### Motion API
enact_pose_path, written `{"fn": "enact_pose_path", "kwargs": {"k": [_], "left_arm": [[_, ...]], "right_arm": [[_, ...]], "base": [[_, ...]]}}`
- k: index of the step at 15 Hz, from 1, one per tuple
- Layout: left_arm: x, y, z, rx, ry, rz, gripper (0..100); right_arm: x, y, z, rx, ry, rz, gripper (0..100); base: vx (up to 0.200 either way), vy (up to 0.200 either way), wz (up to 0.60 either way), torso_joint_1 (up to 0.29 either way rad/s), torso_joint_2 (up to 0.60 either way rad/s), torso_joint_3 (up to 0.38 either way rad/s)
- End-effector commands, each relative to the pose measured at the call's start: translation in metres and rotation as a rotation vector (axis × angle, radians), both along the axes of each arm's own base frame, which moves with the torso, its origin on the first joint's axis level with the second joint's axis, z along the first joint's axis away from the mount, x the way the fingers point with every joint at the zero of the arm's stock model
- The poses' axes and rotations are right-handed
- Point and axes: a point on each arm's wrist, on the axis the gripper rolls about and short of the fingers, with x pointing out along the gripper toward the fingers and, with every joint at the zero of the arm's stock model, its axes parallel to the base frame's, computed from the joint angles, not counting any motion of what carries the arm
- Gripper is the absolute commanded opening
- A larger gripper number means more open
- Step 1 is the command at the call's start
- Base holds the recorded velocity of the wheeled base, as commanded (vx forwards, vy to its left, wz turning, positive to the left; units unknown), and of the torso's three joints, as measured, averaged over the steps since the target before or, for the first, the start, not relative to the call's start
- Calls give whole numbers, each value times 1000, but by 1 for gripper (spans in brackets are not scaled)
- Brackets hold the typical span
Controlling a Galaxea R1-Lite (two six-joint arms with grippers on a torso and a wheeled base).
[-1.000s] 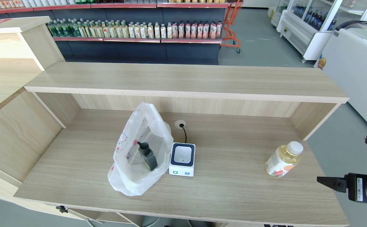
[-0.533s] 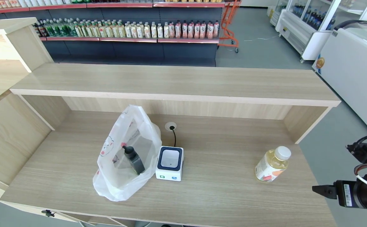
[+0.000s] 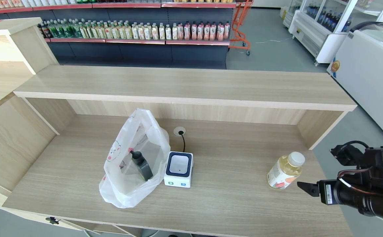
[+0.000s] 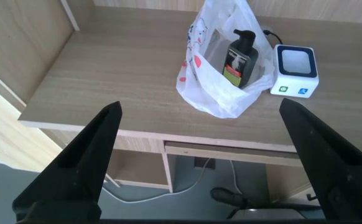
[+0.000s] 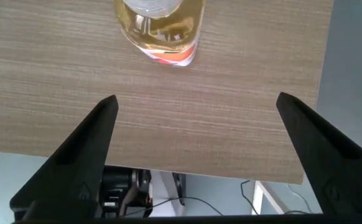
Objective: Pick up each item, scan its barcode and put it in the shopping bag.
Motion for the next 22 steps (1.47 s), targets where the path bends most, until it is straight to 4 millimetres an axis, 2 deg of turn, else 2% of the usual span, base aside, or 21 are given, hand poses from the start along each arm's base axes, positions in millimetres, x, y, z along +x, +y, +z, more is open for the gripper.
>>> {"fn": "enact_pose_path", "kwargs": {"k": [1, 5, 9, 14, 19, 22], "left_arm": [[0, 0, 0, 0, 0, 0, 100], [0, 0, 0, 0, 0, 0, 100], [0, 0, 0, 0, 0, 0, 100], [0, 0, 0, 0, 0, 0, 100], [0, 0, 0, 0, 0, 0, 100], [0, 0, 0, 0, 0, 0, 100]], "right_arm": [[12, 10, -52, -28, 84, 42, 100], [29, 34, -70, -23, 14, 117, 100], [44, 45, -86, -31, -36, 117, 100], [76, 53, -90, -12, -151, 116, 100], [84, 56, -89, -14, -221, 79, 100], [99, 59, -87, 0, -282, 74, 100]], "base": [[0, 0, 0, 0, 0, 0], [0, 0, 0, 0, 0, 0], [0, 0, 0, 0, 0, 0], [0, 0, 0, 0, 0, 0], [0, 0, 0, 0, 0, 0], [0, 0, 0, 0, 0, 0]]}}
